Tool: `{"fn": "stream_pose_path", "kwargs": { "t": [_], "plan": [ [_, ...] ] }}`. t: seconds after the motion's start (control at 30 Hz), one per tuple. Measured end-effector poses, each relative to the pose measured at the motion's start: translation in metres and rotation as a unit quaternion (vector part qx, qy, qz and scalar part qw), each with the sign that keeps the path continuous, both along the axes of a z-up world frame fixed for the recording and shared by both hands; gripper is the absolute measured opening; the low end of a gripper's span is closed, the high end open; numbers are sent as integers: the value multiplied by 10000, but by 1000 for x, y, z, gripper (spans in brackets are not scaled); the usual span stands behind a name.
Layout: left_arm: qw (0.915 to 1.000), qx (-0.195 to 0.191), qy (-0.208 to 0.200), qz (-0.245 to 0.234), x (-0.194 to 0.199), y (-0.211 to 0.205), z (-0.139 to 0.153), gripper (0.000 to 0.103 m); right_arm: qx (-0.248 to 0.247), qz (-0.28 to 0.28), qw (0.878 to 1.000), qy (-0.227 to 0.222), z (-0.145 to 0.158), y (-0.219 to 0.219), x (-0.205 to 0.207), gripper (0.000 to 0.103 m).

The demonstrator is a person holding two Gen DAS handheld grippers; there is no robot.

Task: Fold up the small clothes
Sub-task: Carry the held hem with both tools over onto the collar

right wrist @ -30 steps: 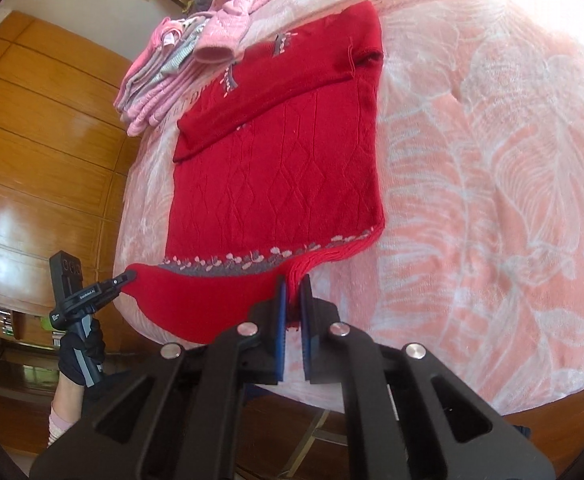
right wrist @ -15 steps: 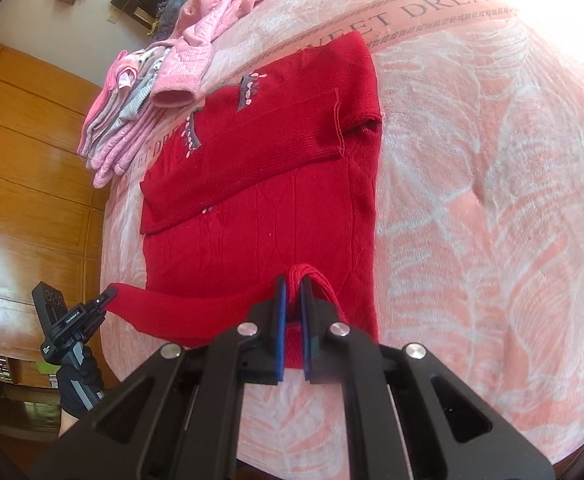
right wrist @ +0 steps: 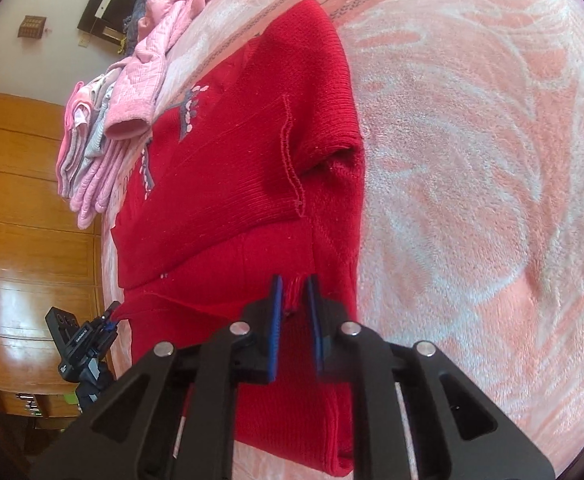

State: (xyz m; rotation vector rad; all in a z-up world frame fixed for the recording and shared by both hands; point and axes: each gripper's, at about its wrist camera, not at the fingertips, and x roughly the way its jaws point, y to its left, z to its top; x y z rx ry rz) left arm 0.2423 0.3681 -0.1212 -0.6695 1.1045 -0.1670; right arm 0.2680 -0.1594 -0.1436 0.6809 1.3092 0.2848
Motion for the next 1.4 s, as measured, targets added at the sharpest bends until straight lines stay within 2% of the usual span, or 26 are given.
{"fn": "stream_pose_path", "kwargs": {
  "t": [0.03,0.1,0.23,0.4,0.47,0.6,0.73,0.83,0.97,1.03,1.13,1.2,1.33,1.4],
  "plan": [
    [9999,-88,-39,27,2,5,1,23,-24,-6,10000,-22,-1,-2,0,27],
    [9996,-178,-193,97,2,18,8,26,37,-22,10000,-64,-1,-8,1,28],
    [9978,81,-625,193,-4,41,31,29,-37,-190,9992,-337,15,-24,0,28],
    [9944,436,-939,-228,-1,29,47,29,8,-162,9976,-666,36,-26,2,31],
    [9928,563,-919,-532,3,12,46,31,23,-75,9973,-733,40,-22,3,31],
    [9855,1066,-806,-1043,8,-22,36,33,-56,183,9969,-763,42,-5,4,31],
    [9808,1341,-694,-1235,10,-35,25,35,-156,425,9962,-740,39,9,3,34],
    [9734,1684,-593,-1434,9,-44,14,36,-207,493,9960,-710,35,12,2,35],
    [9694,1814,-542,-1565,6,-51,4,35,-203,484,9964,-669,30,9,0,35],
    [9671,1885,-526,-1626,6,-54,1,33,-213,488,9964,-658,28,7,0,35],
    [9628,2001,-607,-1713,5,-58,2,22,-253,569,9956,-701,27,8,0,35],
    [9609,2058,-664,-1732,3,-58,4,4,-279,673,9945,-751,28,11,0,35],
    [9683,1690,-903,-1602,-2,-49,13,4,-422,996,9904,-861,30,21,1,44],
    [9709,1534,-965,-1566,-3,-45,18,4,-599,1169,9872,-908,29,28,2,44]
  ]
}}
